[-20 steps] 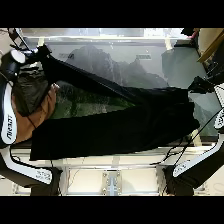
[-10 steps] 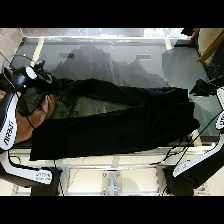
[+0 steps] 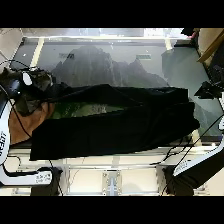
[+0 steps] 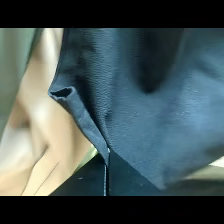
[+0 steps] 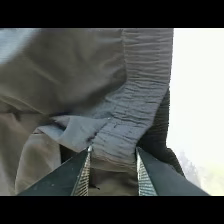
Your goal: Fold the clothes and pants, and hang the long-sleeved shirts on hangers.
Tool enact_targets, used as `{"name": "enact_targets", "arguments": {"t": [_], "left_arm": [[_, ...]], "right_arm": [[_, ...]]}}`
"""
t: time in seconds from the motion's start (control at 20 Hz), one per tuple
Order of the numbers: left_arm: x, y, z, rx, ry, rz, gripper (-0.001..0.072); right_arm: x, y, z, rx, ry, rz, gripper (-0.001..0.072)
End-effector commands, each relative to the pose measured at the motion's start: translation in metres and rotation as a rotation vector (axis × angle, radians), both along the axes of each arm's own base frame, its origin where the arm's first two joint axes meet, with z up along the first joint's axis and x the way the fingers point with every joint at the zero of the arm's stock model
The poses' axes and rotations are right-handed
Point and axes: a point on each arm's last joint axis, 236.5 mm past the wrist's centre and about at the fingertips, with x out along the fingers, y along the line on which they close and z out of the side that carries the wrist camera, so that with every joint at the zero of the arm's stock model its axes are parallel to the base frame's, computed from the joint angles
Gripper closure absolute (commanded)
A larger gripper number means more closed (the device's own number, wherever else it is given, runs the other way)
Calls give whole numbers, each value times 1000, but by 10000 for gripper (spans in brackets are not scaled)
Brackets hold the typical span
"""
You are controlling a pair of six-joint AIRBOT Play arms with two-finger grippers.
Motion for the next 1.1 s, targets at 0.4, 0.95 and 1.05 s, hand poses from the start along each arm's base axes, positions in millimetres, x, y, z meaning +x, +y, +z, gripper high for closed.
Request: {"name": "enact_targets", "arguments": {"t": [0.4, 0.95, 1.05], "left_arm": [[-22, 28, 97, 68, -236, 143, -4], [-254, 86, 40, -236, -173, 886, 24], [-243, 101, 33, -363, -269, 1003, 25]], "right_arm": [[-68, -16, 8, 106, -68, -113, 398], [-130, -4, 35, 205, -266, -304, 361], [-122, 2, 50, 218, -316, -300, 361]]}}
